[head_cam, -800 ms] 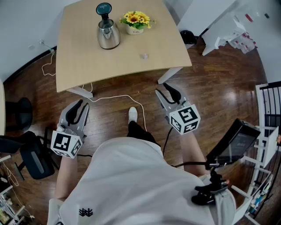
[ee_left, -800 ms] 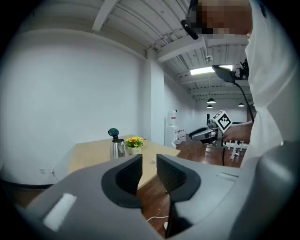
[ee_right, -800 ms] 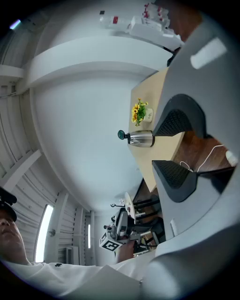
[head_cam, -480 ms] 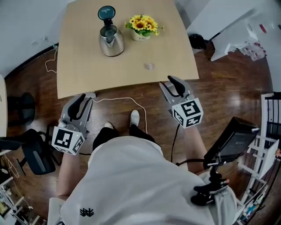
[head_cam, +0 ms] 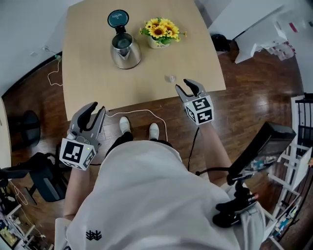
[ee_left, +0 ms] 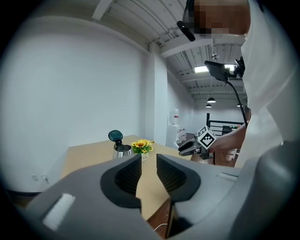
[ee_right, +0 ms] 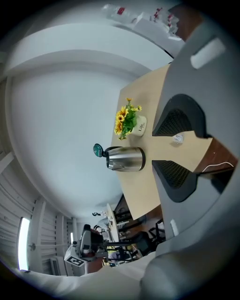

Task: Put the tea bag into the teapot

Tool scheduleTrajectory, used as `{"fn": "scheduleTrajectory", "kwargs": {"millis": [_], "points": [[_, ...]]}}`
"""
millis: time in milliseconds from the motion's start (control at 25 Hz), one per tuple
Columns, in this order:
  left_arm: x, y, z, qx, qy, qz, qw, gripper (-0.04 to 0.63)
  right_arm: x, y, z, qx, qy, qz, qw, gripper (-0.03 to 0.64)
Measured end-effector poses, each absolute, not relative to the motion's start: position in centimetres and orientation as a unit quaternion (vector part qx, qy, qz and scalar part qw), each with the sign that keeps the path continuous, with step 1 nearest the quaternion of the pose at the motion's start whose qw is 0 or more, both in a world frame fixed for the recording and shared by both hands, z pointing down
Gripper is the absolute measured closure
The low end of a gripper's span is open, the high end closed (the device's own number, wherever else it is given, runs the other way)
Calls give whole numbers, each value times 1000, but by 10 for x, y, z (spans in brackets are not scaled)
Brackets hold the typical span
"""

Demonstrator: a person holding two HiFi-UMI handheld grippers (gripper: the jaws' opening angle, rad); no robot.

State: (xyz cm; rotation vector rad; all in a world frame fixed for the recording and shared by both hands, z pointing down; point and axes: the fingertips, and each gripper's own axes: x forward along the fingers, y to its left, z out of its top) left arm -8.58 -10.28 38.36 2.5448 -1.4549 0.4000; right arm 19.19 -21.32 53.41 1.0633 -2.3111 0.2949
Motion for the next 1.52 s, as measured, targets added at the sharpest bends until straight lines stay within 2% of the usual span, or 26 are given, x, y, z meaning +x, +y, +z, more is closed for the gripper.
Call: {"fn": "scheduleTrajectory", "kwargs": {"millis": [560,800,920,1120,1520], "points": [[-119,-117,396,851,-490,152,113,517,192,-275,689,419,-796,194,392,445],[-132,-121,400,845,-498,154,119,517,191,-275,709,428,-782,208,404,523],[-137,-125,403,845,-498,153,121,517,190,-276,709,431,-781,205,403,547],[-138,-131,405,849,-493,148,119,517,187,-277,689,428,-786,200,400,551],[-141,-143,405,864,-476,123,108,517,148,-294,577,416,-821,146,363,551]]}}
